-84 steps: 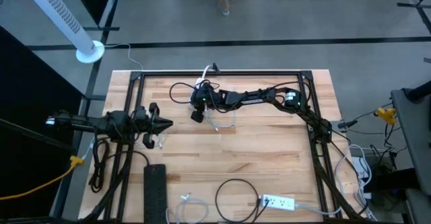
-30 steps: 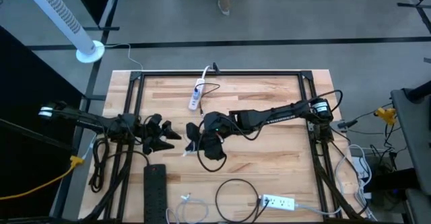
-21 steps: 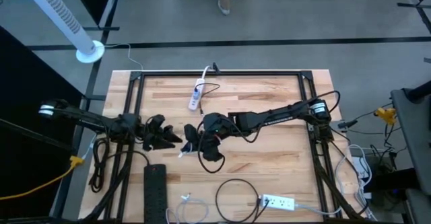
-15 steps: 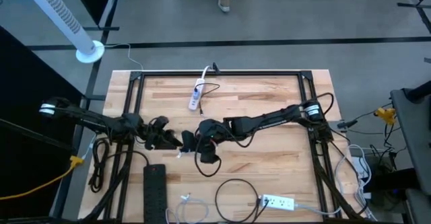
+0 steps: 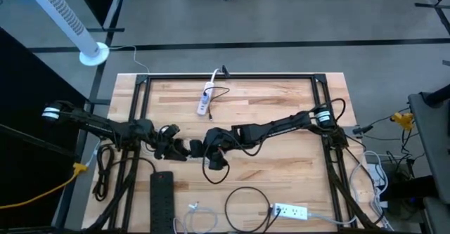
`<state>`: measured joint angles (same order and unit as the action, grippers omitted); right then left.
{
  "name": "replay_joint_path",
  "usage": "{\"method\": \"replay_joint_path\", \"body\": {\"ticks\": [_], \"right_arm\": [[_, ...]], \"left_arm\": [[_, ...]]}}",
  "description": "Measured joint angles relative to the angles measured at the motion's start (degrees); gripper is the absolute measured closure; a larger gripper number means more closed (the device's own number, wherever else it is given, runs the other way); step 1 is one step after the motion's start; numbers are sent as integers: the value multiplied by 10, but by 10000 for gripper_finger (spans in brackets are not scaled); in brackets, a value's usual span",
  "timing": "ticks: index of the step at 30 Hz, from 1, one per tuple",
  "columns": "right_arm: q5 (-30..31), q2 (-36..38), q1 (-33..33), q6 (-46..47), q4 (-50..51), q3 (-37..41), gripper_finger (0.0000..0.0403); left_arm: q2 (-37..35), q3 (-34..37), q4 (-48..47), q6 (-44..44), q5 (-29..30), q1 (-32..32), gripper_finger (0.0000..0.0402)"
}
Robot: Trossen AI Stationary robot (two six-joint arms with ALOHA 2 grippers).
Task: Plug in charger cables
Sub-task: Insert the top white charger cable into the top white outlet extension
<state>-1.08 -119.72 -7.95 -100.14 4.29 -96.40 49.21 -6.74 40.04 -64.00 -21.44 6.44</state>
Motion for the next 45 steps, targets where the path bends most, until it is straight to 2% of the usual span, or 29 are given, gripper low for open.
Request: {"method": "replay_joint_path", "body": {"ticks": [10,14,30,33,41,45], "right_arm": [[-6,0,-32,-39,-20,1,387],[11,0,-31,-40,-16,1,387],[11,-6,-22,-49,-21,2,387],[11,-10,-21,-49,-23,2,387],[15,-13,-22,-53,-41,2,387],[18,-13,-23,-57,-46,2,387]], "left_arm": [[-1,1,-21,7,-5,-1,89],[-2,1,-19,17,-6,-1,89],[5,1,-17,52,-21,0,99],[5,1,-6,62,-20,0,143],[6,2,-14,62,-24,0,313],[6,2,-13,61,-27,0,351]]}}
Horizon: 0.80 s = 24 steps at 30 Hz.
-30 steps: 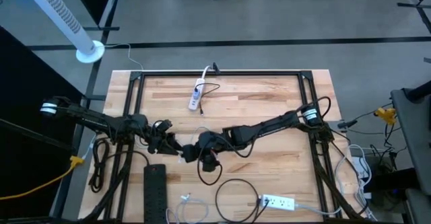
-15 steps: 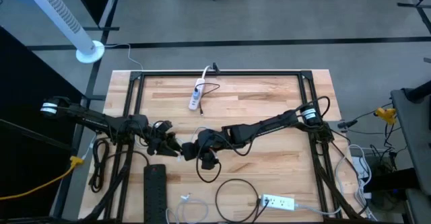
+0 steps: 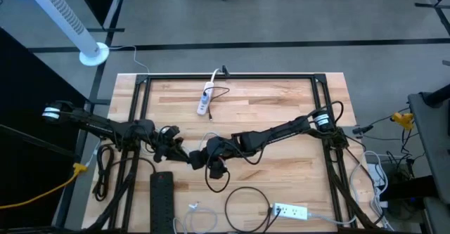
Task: Plug in charger cables
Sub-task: Insert the top white charger cable into the top white outlet extension
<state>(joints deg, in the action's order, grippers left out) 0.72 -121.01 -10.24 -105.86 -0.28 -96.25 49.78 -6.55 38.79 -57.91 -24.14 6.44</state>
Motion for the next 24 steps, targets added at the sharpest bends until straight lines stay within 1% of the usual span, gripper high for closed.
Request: {"method": "replay_joint_path", "body": {"ticks": [3,5,14,18,21,23,24], "right_arm": [[1,0,0,0,-2,0,387],[2,0,0,0,-5,0,387],[19,0,0,-5,-3,0,387],[23,0,0,-5,1,0,387],[23,0,0,-7,1,0,387],[22,0,-3,-7,-3,0,387],[23,0,-5,-7,-5,0,387]], "left_arm": [[0,0,3,0,-7,0,354],[-1,0,10,0,-12,0,345],[-2,0,3,14,-21,1,260],[-2,0,2,22,-21,1,239],[-2,0,0,27,-25,1,245],[-2,-1,-2,48,-41,1,268],[-2,-1,-3,58,-47,1,285]]}}
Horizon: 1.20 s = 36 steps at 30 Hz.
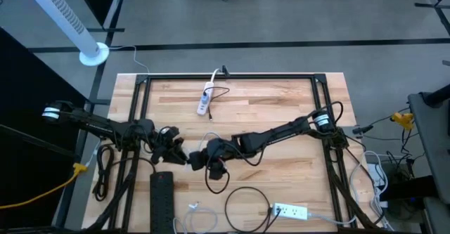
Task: Plug in charger cables
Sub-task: Insert the top white charger cable into the top white outlet extension
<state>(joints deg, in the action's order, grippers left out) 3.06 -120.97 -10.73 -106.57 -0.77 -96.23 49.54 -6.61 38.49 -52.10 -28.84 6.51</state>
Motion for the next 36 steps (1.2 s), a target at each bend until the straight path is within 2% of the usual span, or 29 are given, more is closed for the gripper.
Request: {"method": "replay_joint_path", "body": {"ticks": [4,6,14,26,31,36], "right_arm": [[-1,2,-1,0,-1,0,387],[0,2,-3,-2,0,0,387],[0,2,-3,0,4,0,387],[-1,2,-4,0,4,0,387],[-13,2,-5,1,4,0,387],[-16,1,-5,1,0,0,387]], "left_arm": [[0,0,-7,31,10,1,375],[0,0,-13,35,18,1,391],[-4,0,-6,33,32,1,355],[-4,0,4,0,37,1,275],[-4,0,5,6,42,1,282],[0,0,3,14,37,1,331]]}}
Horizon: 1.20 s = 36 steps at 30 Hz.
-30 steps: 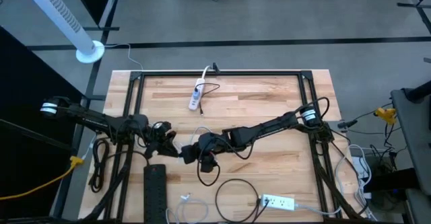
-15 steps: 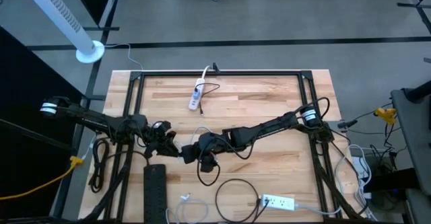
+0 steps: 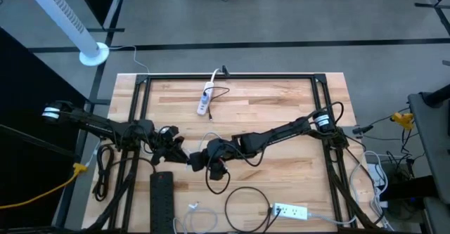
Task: Plug in charger cables
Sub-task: Insert the top white charger cable into the top white outlet extension
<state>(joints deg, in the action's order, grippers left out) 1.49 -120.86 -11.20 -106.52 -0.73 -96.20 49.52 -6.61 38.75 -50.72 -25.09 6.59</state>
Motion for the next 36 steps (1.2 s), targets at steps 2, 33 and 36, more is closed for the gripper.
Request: {"method": "replay_joint_path", "body": {"ticks": [2,33,36], "right_arm": [[0,0,0,0,-1,0,387],[13,0,1,0,-9,0,387],[10,0,1,-2,-9,0,387]], "left_arm": [[0,0,-2,6,0,0,359],[5,0,-3,-4,-3,2,339],[5,0,-3,0,-4,2,373]]}}
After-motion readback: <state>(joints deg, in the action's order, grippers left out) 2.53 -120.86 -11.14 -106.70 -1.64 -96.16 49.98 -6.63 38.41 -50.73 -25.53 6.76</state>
